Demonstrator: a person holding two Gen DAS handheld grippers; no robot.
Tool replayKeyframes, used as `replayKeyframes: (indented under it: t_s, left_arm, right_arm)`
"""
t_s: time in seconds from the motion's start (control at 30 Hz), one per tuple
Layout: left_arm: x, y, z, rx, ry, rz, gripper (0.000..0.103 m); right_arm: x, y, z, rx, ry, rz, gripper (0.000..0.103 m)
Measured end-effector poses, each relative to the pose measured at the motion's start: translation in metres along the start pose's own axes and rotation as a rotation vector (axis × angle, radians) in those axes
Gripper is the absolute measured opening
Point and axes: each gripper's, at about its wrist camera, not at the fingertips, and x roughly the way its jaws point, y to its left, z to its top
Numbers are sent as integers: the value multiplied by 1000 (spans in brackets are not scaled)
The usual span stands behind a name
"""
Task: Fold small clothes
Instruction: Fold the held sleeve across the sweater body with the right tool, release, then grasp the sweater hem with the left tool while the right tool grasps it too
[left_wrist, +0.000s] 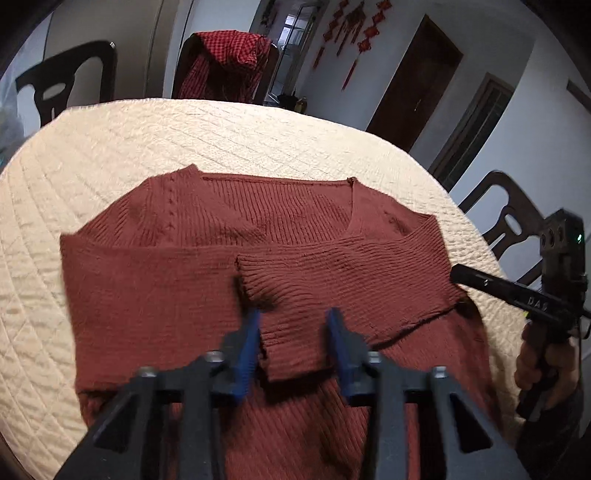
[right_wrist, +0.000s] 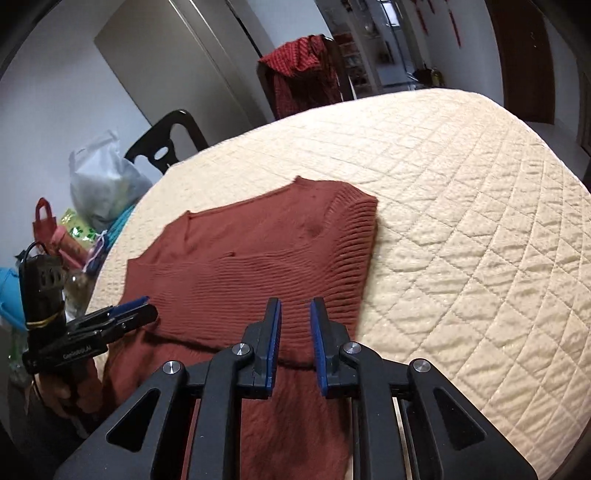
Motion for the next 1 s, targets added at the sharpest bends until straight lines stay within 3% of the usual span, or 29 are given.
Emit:
replayKeyframes:
  t_s: [0.03, 0.07, 0.17, 0.23, 0.37, 0.47, 0.53, 0.63, 0.7, 0.8, 1.0]
  left_arm:
    - [1, -2, 1, 10, -4, -2, 18]
    - [1, -4, 3, 19, -11, -5, 16]
    - [-11, -10, 9, 52, -87, -13, 15]
    - [-16, -8, 12, 56, -118, 0, 15]
    - [-1, 1, 10, 43, -38, 50, 16]
    - [-10, 4, 4, 25, -48, 54, 16]
    - [-23, 3, 2, 25, -87, 81, 16]
    - [-34, -1, 1, 37, -115, 64, 19]
    - [-32, -3, 0, 53, -104, 56, 20]
    - [-12, 0, -7, 42, -15, 50, 20]
    - [-21, -2, -11, 69, -39, 56, 26]
  right_arm:
    - [5, 0, 4, -8, 1, 3, 16]
    - [6, -3, 6, -12, 5, -1, 16]
    - [14, -21, 10, 4, 17, -75, 15]
    - [12, -30, 11, 25, 6, -79, 13]
    - [3, -34, 9, 37, -8, -96, 13]
    - [-11, -25, 10, -1, -36, -84, 14]
    - [-13, -17, 7, -45, -9, -80, 14]
    - [-11, -8, -5, -125, 35, -99, 14]
    - [-3, -10, -12, -138, 71, -127, 14]
    - [-9, -17, -15, -114, 66, -130, 14]
    - [-24, -5, -29, -171, 47, -107, 14]
